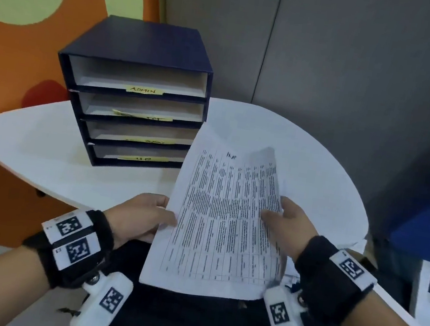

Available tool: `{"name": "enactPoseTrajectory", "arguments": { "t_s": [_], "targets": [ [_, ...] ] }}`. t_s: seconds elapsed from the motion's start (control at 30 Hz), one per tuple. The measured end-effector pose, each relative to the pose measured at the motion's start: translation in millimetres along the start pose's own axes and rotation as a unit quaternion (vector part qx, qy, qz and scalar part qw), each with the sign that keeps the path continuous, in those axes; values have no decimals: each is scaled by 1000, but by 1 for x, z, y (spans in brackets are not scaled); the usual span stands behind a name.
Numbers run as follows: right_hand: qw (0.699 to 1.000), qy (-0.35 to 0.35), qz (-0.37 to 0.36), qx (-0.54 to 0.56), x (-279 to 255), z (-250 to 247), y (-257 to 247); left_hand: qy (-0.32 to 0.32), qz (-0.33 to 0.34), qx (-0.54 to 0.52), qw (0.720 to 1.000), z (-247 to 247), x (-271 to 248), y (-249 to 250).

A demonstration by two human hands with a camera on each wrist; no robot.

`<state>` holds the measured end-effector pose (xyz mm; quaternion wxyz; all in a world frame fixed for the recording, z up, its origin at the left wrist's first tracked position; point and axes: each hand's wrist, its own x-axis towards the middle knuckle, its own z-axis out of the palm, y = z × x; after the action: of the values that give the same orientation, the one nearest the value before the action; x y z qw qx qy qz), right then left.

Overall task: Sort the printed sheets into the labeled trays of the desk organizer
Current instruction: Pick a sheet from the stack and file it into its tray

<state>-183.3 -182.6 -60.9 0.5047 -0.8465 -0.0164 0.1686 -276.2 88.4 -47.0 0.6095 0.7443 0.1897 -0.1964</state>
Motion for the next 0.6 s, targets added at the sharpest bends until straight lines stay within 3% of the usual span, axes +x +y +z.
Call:
{"name": "enactPoseTrajectory", "arguments": {
  "t_s": [0.1, 0.27, 0.6],
  "targets": [
    [998, -35, -36, 29, -4, 11, -13, -1, 0, 0, 1000, -10, -17, -1],
    [989, -117, -25, 88, -4, 42, -25, 131, 2, -53, 990, -39, -32, -12],
    [982, -173, -16, 78, 17, 95, -59, 165, -26, -121, 979, -88, -37, -25]
  ]
}}
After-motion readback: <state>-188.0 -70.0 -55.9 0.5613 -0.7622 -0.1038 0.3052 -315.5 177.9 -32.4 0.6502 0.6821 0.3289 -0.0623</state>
